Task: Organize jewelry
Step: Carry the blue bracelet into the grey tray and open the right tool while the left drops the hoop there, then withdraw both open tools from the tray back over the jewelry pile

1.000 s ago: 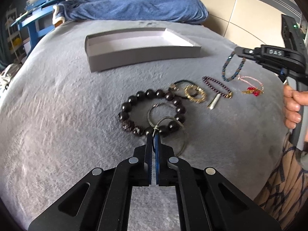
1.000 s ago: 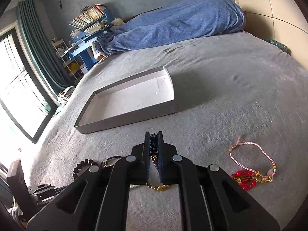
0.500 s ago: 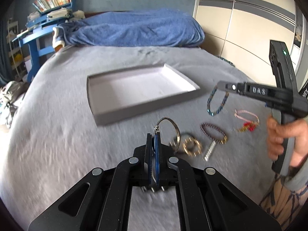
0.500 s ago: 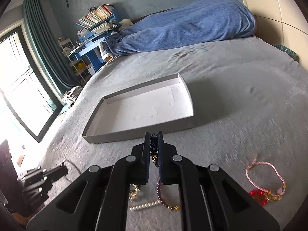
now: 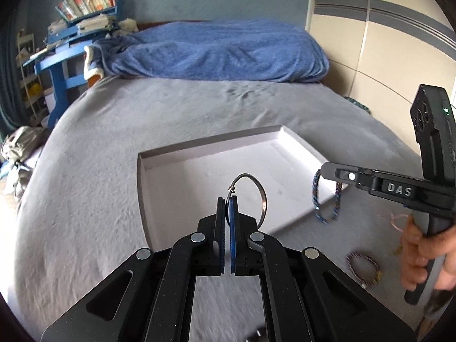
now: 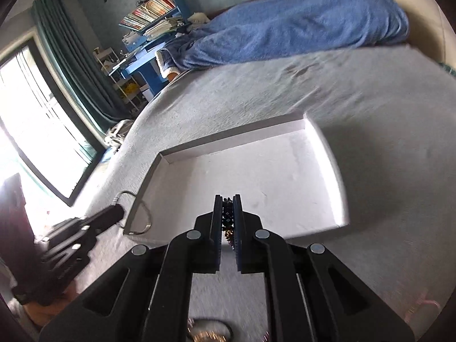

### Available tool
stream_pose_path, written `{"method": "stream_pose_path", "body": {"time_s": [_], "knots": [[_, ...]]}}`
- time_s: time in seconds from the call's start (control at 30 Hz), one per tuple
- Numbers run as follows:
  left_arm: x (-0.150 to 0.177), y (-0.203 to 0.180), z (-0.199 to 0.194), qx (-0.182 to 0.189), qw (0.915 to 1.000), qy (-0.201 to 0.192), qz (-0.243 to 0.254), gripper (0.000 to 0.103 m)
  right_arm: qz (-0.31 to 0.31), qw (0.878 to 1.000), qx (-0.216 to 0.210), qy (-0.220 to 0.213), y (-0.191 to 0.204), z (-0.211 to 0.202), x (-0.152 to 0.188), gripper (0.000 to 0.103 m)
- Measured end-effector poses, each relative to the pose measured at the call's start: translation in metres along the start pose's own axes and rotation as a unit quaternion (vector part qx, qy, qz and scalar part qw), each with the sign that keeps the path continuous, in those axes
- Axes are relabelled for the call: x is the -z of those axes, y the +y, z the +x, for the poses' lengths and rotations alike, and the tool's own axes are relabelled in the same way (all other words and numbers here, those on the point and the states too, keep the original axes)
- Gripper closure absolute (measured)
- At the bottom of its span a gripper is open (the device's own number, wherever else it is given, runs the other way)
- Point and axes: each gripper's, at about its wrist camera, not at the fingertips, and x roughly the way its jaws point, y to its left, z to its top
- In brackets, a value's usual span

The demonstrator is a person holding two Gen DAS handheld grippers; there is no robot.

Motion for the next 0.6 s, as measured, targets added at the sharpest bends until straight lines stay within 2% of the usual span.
{"method": "stream_pose_path", "body": {"time_s": [0.2, 0.4, 0.5, 0.6], "knots": [[-0.007, 0.018, 0.039, -0.005, 0.9988, 0.041, -0.025, 0.1, 0.043, 0.999, -0.008, 0.02, -0.026, 0.029, -0.015, 0.096], [-0.001, 0.023, 0.049, -0.015, 0.9979, 0.06, -0.019, 0.099, 0.027, 0.999, 0.029, 0.036, -0.035, 0.042, -0.021, 0.096], [0.002, 0.025, 0.044, -0.016, 0.9979, 0.059, -0.022, 0.092, 0.025, 0.998, 0.046, 0.034, -0.041, 0.04, -0.02, 0.095], [0.006, 0.026, 0.033, -0.016, 0.9982, 0.05, -0.028, 0.085, 0.025, 0.998, 0.056, 0.027, -0.045, 0.032, -0.017, 0.087]]}}
